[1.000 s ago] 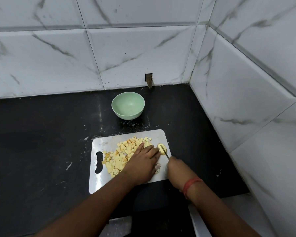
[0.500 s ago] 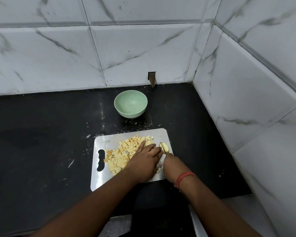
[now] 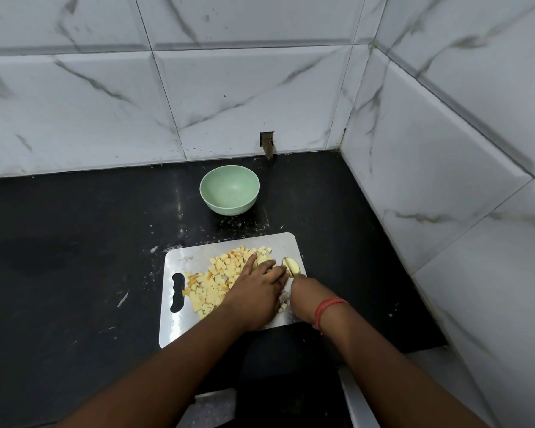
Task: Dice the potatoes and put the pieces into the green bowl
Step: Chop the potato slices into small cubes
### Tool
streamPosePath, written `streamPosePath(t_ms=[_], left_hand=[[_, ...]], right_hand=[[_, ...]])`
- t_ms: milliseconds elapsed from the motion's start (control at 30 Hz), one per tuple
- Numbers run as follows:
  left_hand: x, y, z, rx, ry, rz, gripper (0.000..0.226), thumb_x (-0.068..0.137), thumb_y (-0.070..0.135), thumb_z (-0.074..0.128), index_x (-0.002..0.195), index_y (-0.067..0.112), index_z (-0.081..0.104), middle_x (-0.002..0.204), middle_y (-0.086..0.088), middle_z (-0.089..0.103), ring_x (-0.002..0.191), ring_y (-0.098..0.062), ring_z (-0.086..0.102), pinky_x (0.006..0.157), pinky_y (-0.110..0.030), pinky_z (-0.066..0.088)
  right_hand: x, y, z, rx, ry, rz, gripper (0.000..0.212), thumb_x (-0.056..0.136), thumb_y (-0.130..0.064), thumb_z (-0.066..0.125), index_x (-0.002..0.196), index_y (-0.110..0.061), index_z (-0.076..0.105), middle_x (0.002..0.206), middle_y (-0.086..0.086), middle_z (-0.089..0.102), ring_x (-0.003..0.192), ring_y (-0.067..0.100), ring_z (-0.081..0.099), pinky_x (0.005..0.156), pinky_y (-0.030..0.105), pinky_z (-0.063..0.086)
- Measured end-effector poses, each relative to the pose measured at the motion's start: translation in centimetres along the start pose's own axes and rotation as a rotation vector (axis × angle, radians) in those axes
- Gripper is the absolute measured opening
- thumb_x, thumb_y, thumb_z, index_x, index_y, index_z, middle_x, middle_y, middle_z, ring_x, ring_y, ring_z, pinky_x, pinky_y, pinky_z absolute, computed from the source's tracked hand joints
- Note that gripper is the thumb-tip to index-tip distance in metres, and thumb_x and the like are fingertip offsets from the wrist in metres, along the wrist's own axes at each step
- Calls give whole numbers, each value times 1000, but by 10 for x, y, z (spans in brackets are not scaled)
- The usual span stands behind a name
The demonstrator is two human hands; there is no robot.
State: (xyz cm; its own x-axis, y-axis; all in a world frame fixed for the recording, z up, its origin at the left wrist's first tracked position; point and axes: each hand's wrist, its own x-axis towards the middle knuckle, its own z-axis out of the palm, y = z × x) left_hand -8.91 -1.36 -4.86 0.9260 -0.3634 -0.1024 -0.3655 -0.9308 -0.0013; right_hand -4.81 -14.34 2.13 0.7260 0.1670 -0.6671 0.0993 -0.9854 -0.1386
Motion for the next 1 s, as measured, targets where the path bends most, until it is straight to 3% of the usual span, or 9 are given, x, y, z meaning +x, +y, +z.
streamPosePath(t_ms=[67,200,300,467,600,733,900,1000], left_hand=[[1,0,-1,3,-1,-5,59,107,48,26,158,19,34,158,2,37,150,-24,22,124,-52,-4],[1,1,-3,15,-9,-9,60,107,49,26,158,18,33,158,2,37,151,-24,22,125,-52,-4],[0,2,-3,22,-23,-8,61,107,50,24,158,17,32,158,2,35,151,-24,21,125,-53,-2],[-1,2,-2,14,-20,0,62,107,51,23,158,18,32,160,1,33,152,-24,19,124,-53,-5],[-4,-2,1,4,19,35,66,103,51,17,156,18,38,161,-1,33,153,-24,19,125,-52,-2],[-3,-4,4,-8,39,20,65,104,53,20,154,17,41,160,-5,34,153,-24,18,126,-48,-2],[1,1,4,-13,56,9,75,100,58,11,151,15,45,155,-6,40,152,-26,21,125,-51,-3],[3,3,1,-39,58,-6,81,97,60,6,150,15,46,153,-4,40,151,-26,20,124,-51,-4]], right_hand=[[-1,3,5,-21,-45,-14,45,102,-18,46,144,-4,37,146,14,44,133,28,46,106,32,37],[-3,21,27,15,79,-88,30,96,-14,50,124,-5,54,120,18,61,108,35,61,87,40,50],[-7,28,36,7,29,-9,31,96,-8,49,126,-3,47,122,17,60,108,30,62,84,32,48],[-17,44,45,45,26,-39,26,97,-7,47,123,-4,49,119,16,61,103,27,62,78,28,46],[-25,62,39,184,154,-87,18,101,-14,37,110,-6,51,95,9,58,86,23,58,63,24,38],[-6,64,22,213,250,-74,21,102,-22,40,115,-8,50,101,10,61,85,21,59,72,29,42],[36,50,6,290,426,-129,18,95,-13,48,111,-10,54,111,12,62,99,29,61,79,31,46],[51,43,1,244,408,-239,22,91,-16,55,113,-15,58,114,9,54,97,28,57,82,32,47]])
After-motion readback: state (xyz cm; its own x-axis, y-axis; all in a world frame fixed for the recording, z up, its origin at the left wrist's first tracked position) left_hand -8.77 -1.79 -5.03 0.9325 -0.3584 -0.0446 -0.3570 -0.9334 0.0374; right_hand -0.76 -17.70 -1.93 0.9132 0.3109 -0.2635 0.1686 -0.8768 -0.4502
